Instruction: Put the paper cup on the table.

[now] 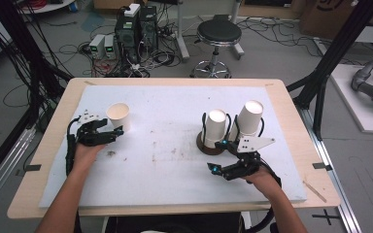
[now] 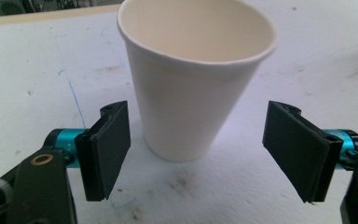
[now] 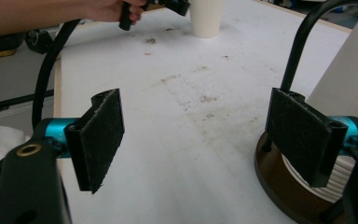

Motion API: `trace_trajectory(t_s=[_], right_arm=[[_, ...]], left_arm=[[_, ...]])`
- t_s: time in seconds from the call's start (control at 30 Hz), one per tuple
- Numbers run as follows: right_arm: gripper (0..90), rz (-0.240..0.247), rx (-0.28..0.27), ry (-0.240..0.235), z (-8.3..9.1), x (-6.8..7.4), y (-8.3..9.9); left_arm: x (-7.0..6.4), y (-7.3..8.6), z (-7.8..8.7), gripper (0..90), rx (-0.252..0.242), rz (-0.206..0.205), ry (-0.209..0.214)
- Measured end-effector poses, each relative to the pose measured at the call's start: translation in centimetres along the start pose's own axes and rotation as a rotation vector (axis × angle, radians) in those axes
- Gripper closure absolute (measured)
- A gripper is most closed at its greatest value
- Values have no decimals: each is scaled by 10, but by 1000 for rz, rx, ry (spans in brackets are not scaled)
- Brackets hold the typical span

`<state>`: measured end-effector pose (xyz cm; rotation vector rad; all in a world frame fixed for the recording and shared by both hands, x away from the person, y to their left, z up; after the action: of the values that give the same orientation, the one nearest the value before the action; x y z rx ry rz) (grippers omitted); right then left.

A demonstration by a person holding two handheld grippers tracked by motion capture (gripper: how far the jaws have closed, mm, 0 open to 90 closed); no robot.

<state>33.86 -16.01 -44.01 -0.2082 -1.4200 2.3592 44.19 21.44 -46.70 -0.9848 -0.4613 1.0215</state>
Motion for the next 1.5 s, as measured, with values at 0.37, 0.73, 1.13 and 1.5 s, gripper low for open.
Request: trace_trajectory(t_s=[0.37, 0.73, 1.13, 1.5], right_arm=[[199, 4, -1, 20, 0, -3, -1], [199, 3, 6, 43, 3, -7, 3], [200, 7, 1, 60, 5, -9, 3], [199, 9, 9, 65, 5, -5, 2]], left_arm=[[-58, -14, 34, 234, -165, -73, 184], [-102, -31, 35, 234, -269, -122, 352], [-118, -33, 38, 228, -296, -137, 388], [-126, -27, 38, 229, -283, -152, 415]])
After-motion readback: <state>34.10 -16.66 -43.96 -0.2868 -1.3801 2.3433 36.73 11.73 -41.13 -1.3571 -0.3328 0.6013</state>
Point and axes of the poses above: each handheld gripper's, and its own axes: z roughly backward along the jaws, y roughly out of its underside, x roughly to its left, the point moved 9 cm from there along -z, roughly forward along the jaws, and after that the axes turned 5 degrees about x, right-handed, at the moved point
